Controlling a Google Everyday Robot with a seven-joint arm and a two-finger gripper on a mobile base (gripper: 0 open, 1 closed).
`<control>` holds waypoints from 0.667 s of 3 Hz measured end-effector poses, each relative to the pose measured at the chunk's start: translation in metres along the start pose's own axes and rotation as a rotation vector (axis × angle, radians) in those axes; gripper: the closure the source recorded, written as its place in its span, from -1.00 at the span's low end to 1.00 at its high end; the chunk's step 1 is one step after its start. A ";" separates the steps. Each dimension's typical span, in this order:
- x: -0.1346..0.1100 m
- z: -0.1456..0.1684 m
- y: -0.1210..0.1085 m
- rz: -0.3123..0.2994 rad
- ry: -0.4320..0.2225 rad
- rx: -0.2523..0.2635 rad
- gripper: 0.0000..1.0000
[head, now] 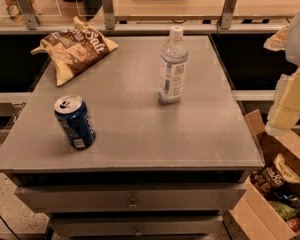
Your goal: Move pepsi can near brown chip bag
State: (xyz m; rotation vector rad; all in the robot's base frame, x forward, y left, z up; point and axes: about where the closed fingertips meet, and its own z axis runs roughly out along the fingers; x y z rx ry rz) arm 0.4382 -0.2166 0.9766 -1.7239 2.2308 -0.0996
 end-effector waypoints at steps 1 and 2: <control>0.000 0.000 0.000 0.000 0.000 0.000 -1.00; -0.004 0.007 -0.001 0.015 -0.082 -0.010 -1.00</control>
Offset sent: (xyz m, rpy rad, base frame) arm 0.0190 0.0181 -0.0235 0.4227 -0.0302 0.0433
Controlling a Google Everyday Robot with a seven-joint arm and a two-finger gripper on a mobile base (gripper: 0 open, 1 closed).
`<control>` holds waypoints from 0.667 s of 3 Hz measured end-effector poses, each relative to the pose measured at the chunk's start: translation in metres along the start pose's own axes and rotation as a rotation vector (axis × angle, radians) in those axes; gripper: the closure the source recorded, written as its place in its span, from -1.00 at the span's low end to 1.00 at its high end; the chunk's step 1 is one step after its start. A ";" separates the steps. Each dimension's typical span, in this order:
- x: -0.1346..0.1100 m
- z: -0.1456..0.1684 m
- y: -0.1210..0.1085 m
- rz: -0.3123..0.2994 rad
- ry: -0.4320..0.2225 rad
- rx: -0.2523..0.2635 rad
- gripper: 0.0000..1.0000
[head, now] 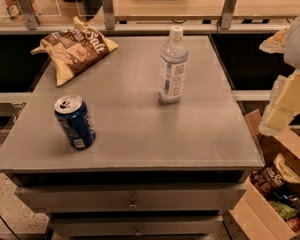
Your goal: Move pepsi can near brown chip bag
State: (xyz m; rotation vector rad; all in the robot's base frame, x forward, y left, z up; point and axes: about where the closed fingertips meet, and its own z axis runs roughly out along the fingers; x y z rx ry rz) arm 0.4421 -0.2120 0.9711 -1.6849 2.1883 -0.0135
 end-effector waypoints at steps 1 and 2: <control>-0.022 0.018 0.007 0.018 -0.201 0.009 -1.00; -0.078 0.033 0.030 -0.022 -0.387 -0.034 -1.00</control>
Offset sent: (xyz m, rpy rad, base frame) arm -0.0197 0.1937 0.0025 0.7243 -0.0756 0.2735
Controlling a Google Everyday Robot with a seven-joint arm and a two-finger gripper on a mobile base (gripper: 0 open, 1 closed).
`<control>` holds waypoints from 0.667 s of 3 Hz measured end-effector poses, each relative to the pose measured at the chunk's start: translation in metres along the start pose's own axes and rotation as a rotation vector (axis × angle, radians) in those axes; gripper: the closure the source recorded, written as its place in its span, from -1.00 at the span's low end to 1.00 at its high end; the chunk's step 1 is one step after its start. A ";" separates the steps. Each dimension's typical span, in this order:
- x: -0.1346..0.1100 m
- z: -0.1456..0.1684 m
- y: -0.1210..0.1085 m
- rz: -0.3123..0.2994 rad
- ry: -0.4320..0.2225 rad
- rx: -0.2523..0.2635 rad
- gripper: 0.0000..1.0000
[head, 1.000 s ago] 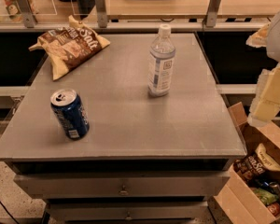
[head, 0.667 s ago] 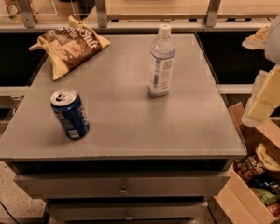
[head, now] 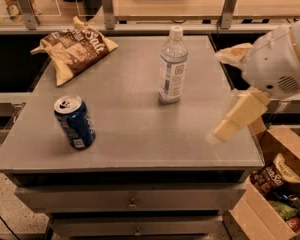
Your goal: Move pepsi can near brown chip bag
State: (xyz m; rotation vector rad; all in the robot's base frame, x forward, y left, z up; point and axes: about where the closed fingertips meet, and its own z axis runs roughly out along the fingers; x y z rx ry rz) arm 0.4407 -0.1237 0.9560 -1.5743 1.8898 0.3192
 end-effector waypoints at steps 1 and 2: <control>-0.061 0.037 0.027 -0.030 -0.178 -0.086 -1.00; -0.111 0.078 0.053 -0.109 -0.282 -0.143 -1.00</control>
Offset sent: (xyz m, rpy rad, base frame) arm -0.0250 0.2358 -0.0179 0.3456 -0.0553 0.3892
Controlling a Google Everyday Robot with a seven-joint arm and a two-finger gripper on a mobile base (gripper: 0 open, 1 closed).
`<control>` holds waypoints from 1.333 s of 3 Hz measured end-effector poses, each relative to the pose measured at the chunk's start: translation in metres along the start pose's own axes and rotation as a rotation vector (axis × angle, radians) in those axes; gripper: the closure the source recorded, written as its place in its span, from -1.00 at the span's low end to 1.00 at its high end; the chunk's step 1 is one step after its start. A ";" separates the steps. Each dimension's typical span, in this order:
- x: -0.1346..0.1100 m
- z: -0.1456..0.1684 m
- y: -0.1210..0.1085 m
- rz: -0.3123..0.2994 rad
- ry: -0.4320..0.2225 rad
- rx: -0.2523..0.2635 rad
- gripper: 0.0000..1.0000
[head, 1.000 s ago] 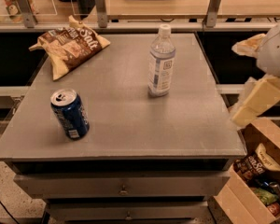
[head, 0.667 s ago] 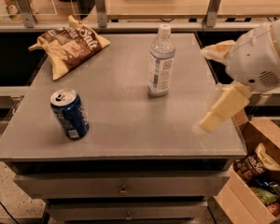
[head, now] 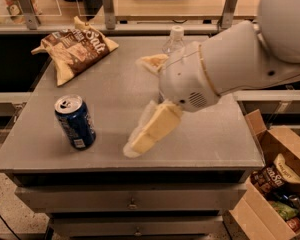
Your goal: Move pepsi can near brown chip bag
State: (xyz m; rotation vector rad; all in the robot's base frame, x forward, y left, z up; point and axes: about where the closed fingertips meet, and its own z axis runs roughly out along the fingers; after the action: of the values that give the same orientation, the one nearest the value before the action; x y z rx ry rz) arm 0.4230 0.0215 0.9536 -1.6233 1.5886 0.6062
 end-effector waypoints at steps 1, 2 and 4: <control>-0.008 0.004 0.002 -0.016 -0.006 0.003 -1.00; -0.007 0.003 0.002 -0.015 -0.006 0.004 -1.00; 0.006 0.057 -0.004 0.023 -0.145 0.007 -1.00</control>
Offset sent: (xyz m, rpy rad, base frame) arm -0.0030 0.0181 -0.0106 0.0806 -0.0131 0.0068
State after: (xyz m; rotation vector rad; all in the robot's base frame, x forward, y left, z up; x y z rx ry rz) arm 0.4375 0.0626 0.9158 -1.5225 1.5030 0.7128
